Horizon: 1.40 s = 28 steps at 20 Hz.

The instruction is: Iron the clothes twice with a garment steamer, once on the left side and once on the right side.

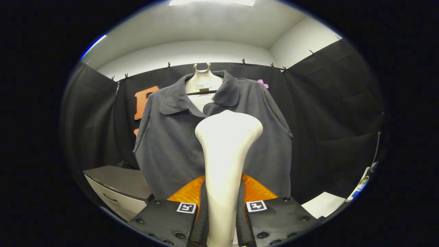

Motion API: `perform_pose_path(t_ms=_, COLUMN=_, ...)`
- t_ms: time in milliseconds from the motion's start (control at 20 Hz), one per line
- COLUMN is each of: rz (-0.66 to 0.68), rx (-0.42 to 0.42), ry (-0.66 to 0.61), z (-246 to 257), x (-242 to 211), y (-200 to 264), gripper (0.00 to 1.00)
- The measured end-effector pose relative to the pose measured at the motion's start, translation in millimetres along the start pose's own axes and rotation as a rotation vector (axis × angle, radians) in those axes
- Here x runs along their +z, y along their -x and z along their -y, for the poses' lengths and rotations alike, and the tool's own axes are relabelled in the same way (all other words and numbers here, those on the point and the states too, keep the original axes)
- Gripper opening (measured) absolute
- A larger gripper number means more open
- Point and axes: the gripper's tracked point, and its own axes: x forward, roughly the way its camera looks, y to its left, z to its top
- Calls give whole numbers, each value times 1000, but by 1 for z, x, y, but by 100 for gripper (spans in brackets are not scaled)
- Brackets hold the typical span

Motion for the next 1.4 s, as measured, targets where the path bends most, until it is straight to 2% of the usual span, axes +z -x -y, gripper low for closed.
perform_pose_path(t_ms=250, rz=-14, rx=-43, ry=-55, z=34, x=16, y=-44, gripper=39)
perform_pose_path(t_ms=600, rz=-66, rx=-78, ry=-91, z=47, x=-8, y=-68, gripper=39)
perform_pose_path(t_ms=1000, rz=-92, rx=-87, ry=-79, z=48, x=-31, y=-64, gripper=39)
perform_pose_path(t_ms=1400, rz=-176, rx=-121, ry=-86, z=58, x=-95, y=-40, gripper=39)
